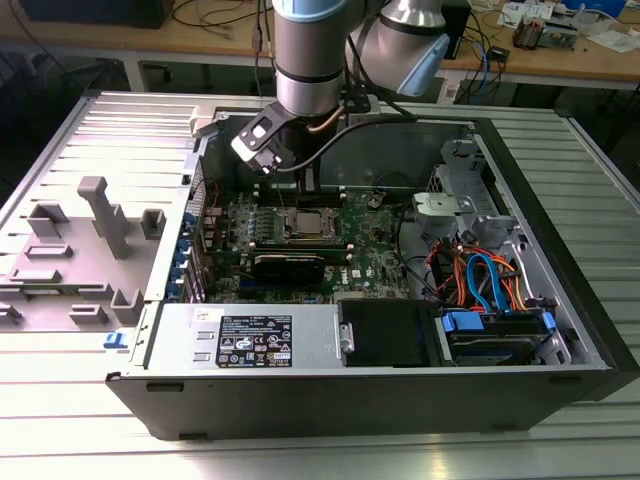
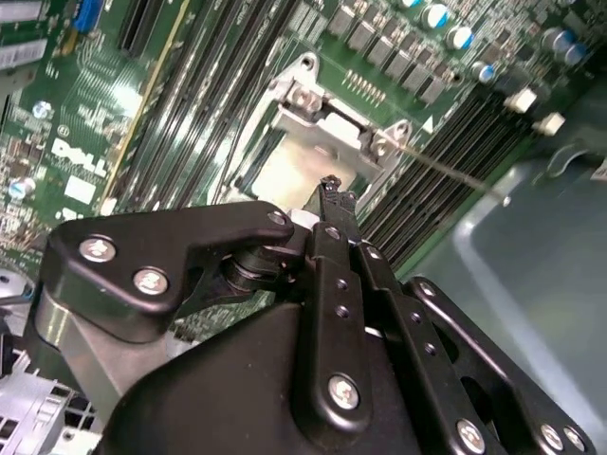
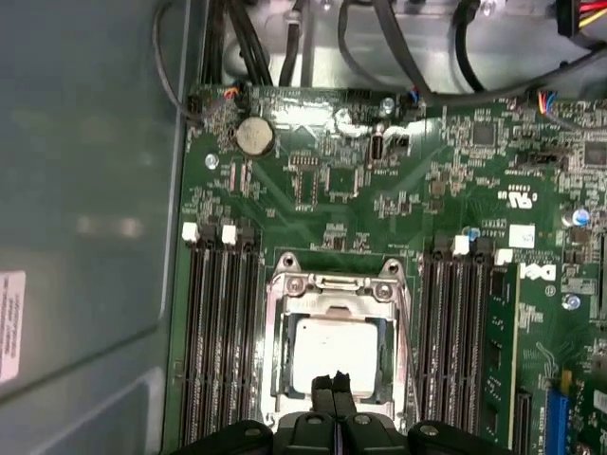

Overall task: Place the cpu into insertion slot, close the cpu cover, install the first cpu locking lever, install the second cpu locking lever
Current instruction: 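Close the cpu cover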

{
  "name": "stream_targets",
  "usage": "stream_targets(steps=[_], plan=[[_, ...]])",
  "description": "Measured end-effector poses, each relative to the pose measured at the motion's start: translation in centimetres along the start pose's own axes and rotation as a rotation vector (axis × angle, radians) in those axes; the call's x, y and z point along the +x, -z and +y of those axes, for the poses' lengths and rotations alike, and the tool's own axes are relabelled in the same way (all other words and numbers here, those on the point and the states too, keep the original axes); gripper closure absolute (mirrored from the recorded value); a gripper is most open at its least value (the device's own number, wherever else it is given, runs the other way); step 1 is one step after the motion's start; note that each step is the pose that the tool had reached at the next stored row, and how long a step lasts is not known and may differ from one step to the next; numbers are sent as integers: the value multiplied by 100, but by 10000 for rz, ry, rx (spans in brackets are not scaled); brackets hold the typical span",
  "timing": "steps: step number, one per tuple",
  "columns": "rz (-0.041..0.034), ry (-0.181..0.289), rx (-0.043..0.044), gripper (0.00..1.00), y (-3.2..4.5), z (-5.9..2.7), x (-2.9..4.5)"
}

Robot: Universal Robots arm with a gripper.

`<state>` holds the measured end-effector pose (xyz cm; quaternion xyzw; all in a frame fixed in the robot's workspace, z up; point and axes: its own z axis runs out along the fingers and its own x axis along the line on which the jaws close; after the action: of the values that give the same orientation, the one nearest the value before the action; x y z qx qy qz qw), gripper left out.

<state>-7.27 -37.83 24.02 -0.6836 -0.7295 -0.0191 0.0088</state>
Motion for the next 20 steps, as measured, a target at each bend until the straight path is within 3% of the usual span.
stream_targets(steps=[7, 14, 15, 16, 18, 20], plan=[[2, 20, 0, 89, -137, -93, 1], [-5, 22, 6, 89, -344, -137, -6], [-1, 21, 2, 89, -352, -137, -5], [-2, 22, 0, 89, -287, -135, 1], [-5, 21, 3, 89, -281, -114, 0], [-5, 21, 18, 89, -281, -34, -5]])
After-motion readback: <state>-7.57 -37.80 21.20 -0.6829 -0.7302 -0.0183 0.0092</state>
